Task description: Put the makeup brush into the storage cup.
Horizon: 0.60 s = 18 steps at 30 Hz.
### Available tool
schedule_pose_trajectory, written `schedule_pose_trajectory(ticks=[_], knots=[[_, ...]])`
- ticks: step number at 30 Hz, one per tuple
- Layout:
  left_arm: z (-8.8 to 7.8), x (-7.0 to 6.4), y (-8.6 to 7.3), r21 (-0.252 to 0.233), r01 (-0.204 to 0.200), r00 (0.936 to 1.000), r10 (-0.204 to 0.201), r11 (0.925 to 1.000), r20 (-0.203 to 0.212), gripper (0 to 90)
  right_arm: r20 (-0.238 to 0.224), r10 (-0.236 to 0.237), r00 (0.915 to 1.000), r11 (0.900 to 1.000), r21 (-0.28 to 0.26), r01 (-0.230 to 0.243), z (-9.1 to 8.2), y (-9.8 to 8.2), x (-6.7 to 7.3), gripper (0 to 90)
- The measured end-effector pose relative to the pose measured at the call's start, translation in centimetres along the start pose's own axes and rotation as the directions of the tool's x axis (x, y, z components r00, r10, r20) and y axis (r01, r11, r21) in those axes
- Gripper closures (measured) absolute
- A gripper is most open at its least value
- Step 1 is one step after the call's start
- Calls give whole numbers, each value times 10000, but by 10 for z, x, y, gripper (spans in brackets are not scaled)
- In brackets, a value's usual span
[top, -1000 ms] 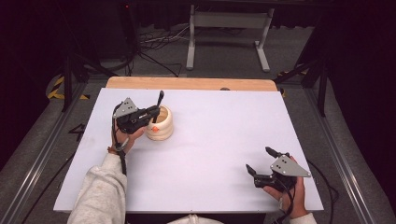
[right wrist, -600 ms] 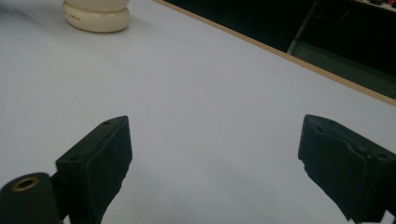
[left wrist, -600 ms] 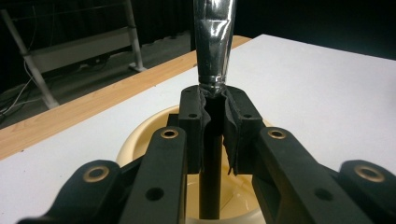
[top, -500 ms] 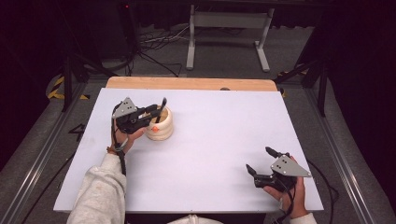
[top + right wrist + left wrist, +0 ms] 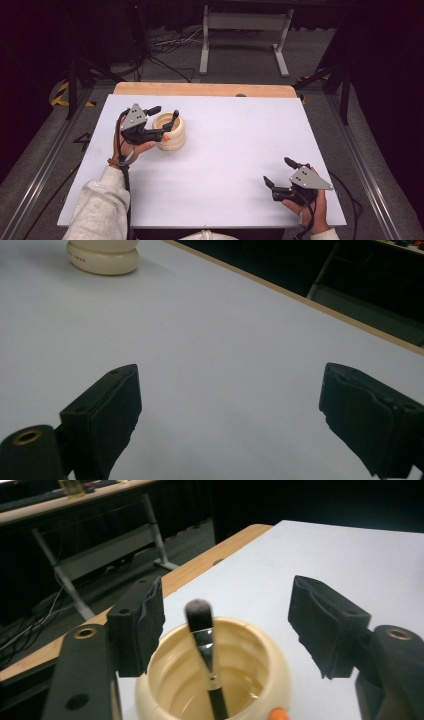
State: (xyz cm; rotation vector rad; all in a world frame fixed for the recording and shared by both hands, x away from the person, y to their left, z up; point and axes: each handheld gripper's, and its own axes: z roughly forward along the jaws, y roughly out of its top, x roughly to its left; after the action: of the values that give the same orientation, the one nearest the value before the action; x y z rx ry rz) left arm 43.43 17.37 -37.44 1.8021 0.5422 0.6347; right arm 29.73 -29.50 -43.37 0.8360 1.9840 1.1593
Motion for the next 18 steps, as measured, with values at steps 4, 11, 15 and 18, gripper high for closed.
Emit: schedule_pose_trajectory(ticks=[4, 11, 15, 18], knots=[[-6, -6, 7, -374, -143, 9996, 151, 9992, 222, 214, 32, -29, 10000, 10000, 1, 29, 0, 0, 0, 105], [-15, -16, 16, -508, -421, 9990, 429, 9978, 140, 137, 20, -15, 10000, 10000, -12, 15, -1, 0, 0, 106], [-18, -19, 18, -497, -410, 9990, 418, 9979, 140, 109, 23, -12, 10000, 10000, -10, 12, -1, 0, 0, 106], [-21, -20, 19, -454, -505, 9984, 516, 9977, 240, 94, 15, -69, 10000, 10000, -22, 69, -1, 1, 1, 106]])
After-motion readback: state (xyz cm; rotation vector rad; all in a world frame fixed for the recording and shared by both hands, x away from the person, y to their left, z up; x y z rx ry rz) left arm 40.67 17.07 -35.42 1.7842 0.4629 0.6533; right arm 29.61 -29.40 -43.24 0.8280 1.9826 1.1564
